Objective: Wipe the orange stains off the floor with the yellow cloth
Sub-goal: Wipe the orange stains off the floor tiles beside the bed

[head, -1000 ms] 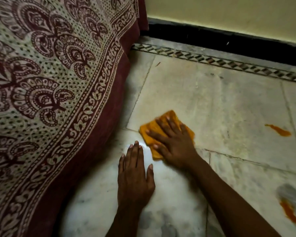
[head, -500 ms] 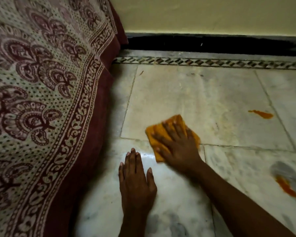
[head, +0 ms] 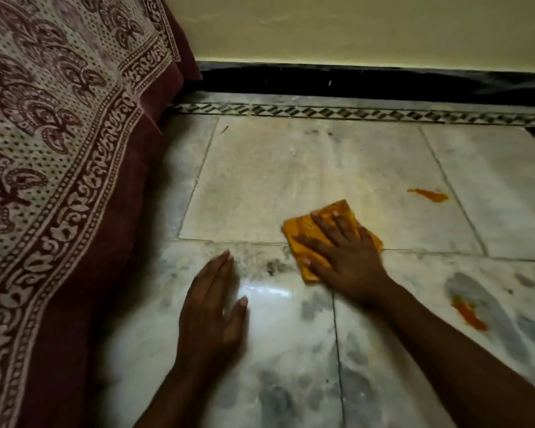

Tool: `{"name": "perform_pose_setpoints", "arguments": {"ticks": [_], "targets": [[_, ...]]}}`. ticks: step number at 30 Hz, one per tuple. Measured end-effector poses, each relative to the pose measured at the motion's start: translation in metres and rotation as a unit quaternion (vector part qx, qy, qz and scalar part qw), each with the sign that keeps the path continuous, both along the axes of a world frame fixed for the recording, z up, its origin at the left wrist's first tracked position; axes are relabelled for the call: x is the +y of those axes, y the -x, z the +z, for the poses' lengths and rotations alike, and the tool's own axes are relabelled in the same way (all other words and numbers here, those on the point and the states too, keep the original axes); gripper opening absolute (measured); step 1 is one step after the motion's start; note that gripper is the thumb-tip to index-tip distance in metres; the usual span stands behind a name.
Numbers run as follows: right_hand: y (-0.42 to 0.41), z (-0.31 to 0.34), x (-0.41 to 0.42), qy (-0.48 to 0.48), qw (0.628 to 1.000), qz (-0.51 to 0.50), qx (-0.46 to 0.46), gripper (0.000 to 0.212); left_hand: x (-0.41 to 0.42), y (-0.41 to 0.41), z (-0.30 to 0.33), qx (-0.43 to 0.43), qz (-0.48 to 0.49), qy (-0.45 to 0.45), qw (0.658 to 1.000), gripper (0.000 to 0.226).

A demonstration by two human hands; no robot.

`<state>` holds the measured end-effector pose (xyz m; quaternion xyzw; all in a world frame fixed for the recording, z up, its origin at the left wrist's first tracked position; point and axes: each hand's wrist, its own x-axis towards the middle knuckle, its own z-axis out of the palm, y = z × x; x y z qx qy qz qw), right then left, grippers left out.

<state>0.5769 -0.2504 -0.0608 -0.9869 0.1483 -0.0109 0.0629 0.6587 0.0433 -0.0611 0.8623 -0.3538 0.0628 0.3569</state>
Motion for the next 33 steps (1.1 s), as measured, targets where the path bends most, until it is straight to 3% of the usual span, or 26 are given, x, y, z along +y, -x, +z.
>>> {"name": "perform_pose_setpoints", "arguments": {"ticks": [2, 5, 8, 11, 13, 16, 18, 20, 22, 24, 26, 28, 30, 33], "targets": [[0.031, -0.004, -0.016, -0.004, 1.0, 0.017, -0.014, 0.058, -0.034, -0.022, 0.005, 0.02, -0.009, -0.004, 1.0, 0.068], [0.029, -0.005, -0.028, 0.001, 0.992, -0.123, -0.028, 0.061, -0.102, -0.056, 0.006, 0.06, -0.029, -0.054, 0.996, 0.071], [-0.02, -0.002, -0.03, -0.008, 0.951, -0.306, -0.04, 0.066, -0.136, -0.061, -0.006, 0.024, 0.007, -0.155, 0.988, 0.069], [-0.092, 0.003, -0.043, -0.092, 0.901, -0.424, -0.007, 0.067, -0.14, -0.062, -0.015, -0.008, 0.031, -0.183, 0.983, 0.067], [-0.141, 0.007, -0.045, -0.12, 0.912, -0.392, 0.012, 0.067, -0.14, -0.062, -0.014, -0.004, 0.046, -0.175, 0.983, 0.066], [-0.173, 0.009, -0.031, -0.098, 0.979, -0.17, 0.055, 0.063, -0.141, -0.064, -0.013, 0.003, 0.078, -0.18, 0.981, 0.066], [-0.152, 0.011, -0.026, -0.065, 0.997, -0.017, 0.04, 0.063, -0.142, -0.064, -0.011, -0.011, 0.093, -0.175, 0.98, 0.063], [-0.114, 0.007, -0.032, -0.067, 0.996, 0.057, -0.006, 0.061, -0.142, -0.067, -0.012, -0.02, 0.091, -0.172, 0.981, 0.063], [-0.08, 0.001, -0.051, -0.061, 0.998, 0.013, -0.029, 0.058, -0.143, -0.067, -0.015, -0.011, 0.084, -0.175, 0.981, 0.066], [-0.086, -0.006, -0.069, -0.04, 0.989, -0.14, -0.034, 0.061, -0.143, -0.067, -0.019, -0.007, 0.08, -0.196, 0.977, 0.067], [-0.13, -0.001, -0.072, -0.041, 0.95, -0.308, -0.043, 0.062, -0.142, -0.067, -0.014, -0.013, 0.084, -0.209, 0.974, 0.068], [-0.186, 0.006, -0.067, -0.104, 0.916, -0.385, -0.037, 0.061, -0.142, -0.067, -0.015, -0.024, 0.082, -0.204, 0.975, 0.068], [-0.229, 0.006, -0.054, -0.117, 0.942, -0.315, -0.025, 0.061, -0.142, -0.07, -0.017, -0.038, 0.092, -0.183, 0.978, 0.067], [-0.226, 0.0, -0.034, -0.062, 0.997, -0.054, -0.01, 0.059, -0.143, -0.068, -0.015, -0.03, 0.091, -0.187, 0.978, 0.066]]}}
